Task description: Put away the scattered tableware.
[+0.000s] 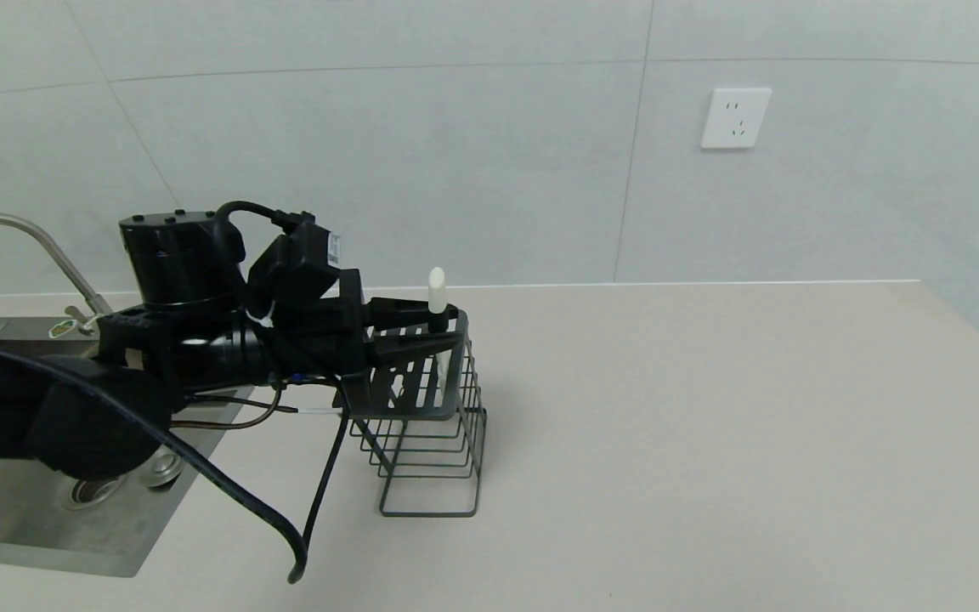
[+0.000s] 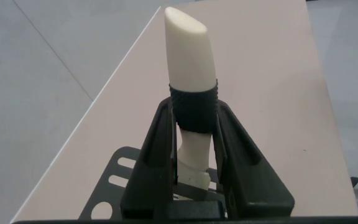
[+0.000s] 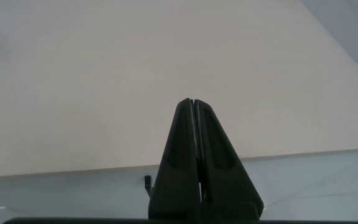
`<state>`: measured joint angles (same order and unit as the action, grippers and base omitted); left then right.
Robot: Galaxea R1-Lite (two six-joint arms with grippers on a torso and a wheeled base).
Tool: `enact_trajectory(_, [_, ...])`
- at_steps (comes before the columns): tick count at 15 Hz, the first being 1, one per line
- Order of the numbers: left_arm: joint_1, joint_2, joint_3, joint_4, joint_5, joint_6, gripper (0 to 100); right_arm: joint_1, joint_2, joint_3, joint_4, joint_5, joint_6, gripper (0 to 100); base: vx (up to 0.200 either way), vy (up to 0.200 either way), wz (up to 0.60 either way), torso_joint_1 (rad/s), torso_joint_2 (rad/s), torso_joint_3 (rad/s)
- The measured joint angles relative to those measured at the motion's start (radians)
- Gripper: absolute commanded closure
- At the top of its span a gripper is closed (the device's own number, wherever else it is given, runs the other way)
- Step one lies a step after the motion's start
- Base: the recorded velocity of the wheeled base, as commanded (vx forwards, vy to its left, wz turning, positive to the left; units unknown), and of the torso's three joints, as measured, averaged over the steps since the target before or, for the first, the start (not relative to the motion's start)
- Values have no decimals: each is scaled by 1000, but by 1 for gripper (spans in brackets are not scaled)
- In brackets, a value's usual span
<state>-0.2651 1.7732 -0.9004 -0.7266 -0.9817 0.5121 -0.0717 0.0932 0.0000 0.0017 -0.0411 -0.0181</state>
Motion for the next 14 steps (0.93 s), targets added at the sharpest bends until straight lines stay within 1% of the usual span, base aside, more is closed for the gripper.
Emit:
enact_trajectory(2, [1, 3, 1, 0, 0, 0, 100, 0, 0, 0, 0, 0, 0, 100, 0, 0, 0, 0, 0, 0])
enact_trajectory(5, [3, 5, 7, 0, 18, 0, 100, 0, 0, 0, 0, 1, 0, 100, 0, 0, 0, 0, 0, 0])
enact_trajectory(14, [8, 26, 17, 0, 22, 0, 100, 0, 0, 0, 0, 1, 0, 100, 0, 0, 0, 0, 0, 0])
